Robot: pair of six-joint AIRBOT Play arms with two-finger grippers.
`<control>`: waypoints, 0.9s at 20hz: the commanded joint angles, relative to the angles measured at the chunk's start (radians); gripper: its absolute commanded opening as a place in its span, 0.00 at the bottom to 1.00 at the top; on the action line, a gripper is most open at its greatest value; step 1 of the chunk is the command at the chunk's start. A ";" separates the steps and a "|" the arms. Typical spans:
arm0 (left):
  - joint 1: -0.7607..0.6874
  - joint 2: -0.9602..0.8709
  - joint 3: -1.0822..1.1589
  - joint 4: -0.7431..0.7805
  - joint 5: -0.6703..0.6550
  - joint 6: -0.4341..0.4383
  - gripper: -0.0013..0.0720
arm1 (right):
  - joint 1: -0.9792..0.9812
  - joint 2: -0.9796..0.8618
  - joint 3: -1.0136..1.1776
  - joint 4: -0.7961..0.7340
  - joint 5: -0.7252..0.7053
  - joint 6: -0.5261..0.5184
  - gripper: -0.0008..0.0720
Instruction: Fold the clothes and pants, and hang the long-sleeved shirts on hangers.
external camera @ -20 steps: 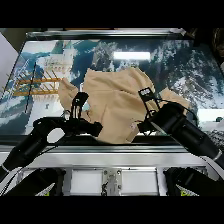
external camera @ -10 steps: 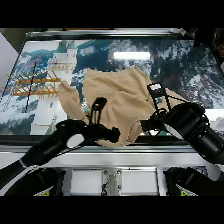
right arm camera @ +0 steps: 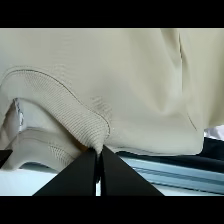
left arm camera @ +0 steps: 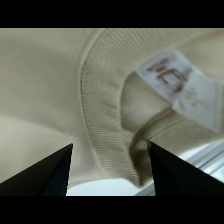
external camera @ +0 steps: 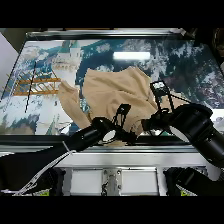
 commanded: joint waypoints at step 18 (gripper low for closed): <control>0.228 0.290 0.351 0.169 -0.245 0.153 0.03 | -0.220 -0.009 0.225 0.001 0.004 -0.275 0.04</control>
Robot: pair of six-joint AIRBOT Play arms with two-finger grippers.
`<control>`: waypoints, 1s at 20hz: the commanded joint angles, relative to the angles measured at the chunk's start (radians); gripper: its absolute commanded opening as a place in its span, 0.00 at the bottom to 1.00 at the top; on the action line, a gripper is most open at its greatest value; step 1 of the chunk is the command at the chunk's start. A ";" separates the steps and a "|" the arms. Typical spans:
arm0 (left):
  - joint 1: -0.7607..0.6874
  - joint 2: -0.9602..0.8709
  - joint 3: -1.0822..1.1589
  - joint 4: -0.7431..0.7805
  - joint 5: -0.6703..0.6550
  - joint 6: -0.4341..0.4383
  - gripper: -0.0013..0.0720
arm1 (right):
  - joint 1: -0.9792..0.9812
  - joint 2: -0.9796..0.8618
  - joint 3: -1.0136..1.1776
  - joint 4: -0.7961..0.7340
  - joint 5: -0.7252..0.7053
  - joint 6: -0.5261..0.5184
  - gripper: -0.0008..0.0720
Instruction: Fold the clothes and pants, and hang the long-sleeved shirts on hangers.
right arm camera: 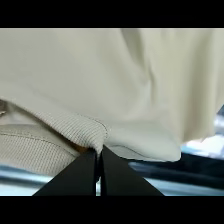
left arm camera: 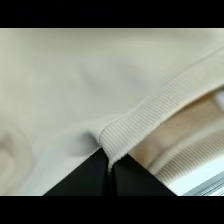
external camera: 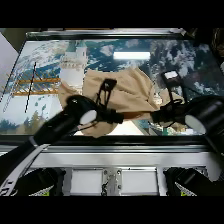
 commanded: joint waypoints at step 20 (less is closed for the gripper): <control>0.053 0.117 -0.006 -0.282 -0.195 0.227 0.03 | -0.112 0.069 0.086 0.185 0.258 -0.093 0.04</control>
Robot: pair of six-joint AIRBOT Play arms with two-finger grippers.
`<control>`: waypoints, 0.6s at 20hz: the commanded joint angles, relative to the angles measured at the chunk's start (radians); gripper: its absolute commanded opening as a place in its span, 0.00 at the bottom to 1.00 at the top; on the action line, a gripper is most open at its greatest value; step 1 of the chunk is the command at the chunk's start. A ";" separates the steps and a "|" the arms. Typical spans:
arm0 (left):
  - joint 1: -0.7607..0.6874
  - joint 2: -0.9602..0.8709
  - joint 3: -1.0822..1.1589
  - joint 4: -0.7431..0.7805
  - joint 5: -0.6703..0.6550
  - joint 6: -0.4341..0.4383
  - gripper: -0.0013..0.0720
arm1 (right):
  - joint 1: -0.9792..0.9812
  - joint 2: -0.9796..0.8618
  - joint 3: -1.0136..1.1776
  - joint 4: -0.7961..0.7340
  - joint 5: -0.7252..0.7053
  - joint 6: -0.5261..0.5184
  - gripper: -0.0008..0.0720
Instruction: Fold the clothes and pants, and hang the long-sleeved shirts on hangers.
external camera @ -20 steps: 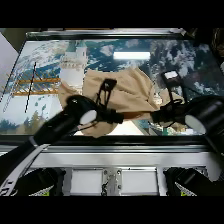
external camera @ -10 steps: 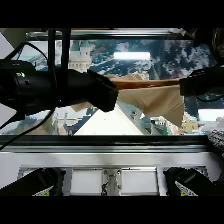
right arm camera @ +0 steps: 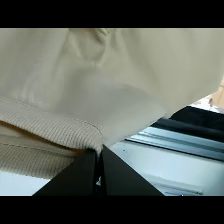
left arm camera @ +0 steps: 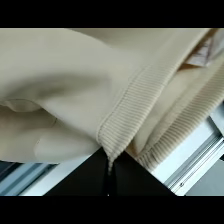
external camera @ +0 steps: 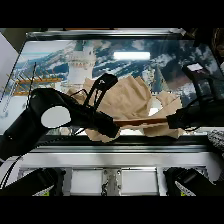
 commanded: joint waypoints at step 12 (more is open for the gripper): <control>0.067 -0.091 -0.118 -0.094 0.026 0.068 0.03 | 0.013 -0.098 -0.117 -0.016 -0.170 0.061 0.04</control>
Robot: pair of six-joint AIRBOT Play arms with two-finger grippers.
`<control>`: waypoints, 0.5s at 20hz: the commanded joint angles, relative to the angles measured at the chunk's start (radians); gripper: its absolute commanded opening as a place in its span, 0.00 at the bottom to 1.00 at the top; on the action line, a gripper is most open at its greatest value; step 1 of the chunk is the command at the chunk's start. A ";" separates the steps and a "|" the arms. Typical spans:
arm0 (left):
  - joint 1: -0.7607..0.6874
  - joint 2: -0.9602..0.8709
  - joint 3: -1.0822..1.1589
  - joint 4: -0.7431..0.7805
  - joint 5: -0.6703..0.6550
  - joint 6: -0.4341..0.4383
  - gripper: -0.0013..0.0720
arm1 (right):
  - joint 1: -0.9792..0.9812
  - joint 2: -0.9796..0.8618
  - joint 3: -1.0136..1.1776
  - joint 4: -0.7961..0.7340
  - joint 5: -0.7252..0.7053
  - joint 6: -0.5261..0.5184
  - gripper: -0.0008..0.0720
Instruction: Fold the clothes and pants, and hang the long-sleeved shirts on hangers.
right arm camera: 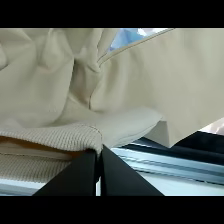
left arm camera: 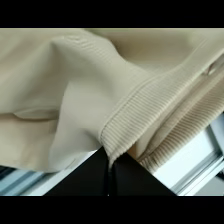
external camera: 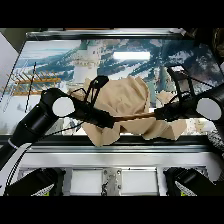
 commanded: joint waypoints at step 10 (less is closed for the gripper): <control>-0.056 -0.103 -0.002 0.018 -0.024 0.033 0.03 | 0.032 0.031 -0.075 -0.008 0.034 0.030 0.04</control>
